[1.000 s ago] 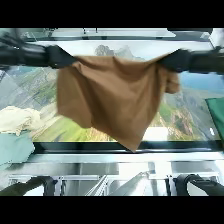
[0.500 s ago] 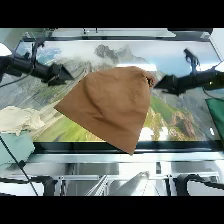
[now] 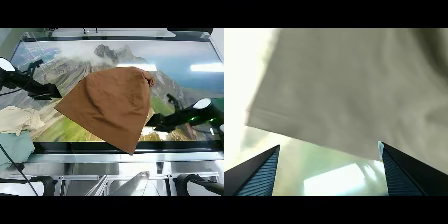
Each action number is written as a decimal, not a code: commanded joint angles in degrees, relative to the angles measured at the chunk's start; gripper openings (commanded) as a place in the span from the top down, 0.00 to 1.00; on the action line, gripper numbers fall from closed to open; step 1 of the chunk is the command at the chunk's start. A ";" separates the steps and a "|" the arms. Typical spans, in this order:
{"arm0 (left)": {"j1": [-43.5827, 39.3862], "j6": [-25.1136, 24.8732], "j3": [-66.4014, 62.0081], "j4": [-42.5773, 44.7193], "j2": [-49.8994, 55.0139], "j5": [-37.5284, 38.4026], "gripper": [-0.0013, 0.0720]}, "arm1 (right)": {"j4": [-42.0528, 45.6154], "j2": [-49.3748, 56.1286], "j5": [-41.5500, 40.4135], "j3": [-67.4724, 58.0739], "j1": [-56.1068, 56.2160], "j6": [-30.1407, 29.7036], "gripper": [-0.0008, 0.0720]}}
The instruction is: Fold the shirts.
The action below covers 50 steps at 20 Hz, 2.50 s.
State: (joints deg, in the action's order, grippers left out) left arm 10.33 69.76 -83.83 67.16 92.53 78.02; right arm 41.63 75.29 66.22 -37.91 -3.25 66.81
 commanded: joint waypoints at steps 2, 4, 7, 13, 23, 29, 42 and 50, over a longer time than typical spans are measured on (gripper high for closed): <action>4.09 -1.40 -4.33 1.79 3.63 -0.68 0.01 | -11.32 0.35 -10.51 5.77 10.88 0.15 0.02; 5.16 -2.21 -5.81 1.81 6.97 1.55 0.01 | -15.06 1.29 -14.93 5.77 16.02 0.68 0.02; 5.53 -2.89 -7.50 1.77 12.13 3.19 0.01 | -17.03 2.67 -17.18 5.75 19.30 0.61 0.02; 1.77 -8.37 -7.48 -0.59 18.82 5.60 0.03 | -17.53 2.71 -16.85 5.75 19.30 0.66 0.02; 3.28 -13.62 -7.50 -22.21 19.45 21.53 0.96 | -19.45 2.38 -8.68 5.62 19.28 -1.64 0.93; 3.10 -14.03 -7.50 -43.32 4.42 25.51 0.97 | -18.58 -12.13 -0.44 -4.92 13.33 -4.04 0.97; 17.59 -26.69 -7.45 -71.43 -58.60 -19.93 0.96 | -17.53 -36.15 -4.39 -65.05 -20.83 -13.75 0.97; 3.82 -19.54 0.68 -58.95 -34.18 -7.28 0.96 | -21.03 -2.29 5.79 -64.98 -1.42 -13.75 0.97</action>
State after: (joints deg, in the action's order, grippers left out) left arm 21.02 49.08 -87.20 0.82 50.09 69.93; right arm 18.83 60.73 69.45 -102.37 -13.74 53.28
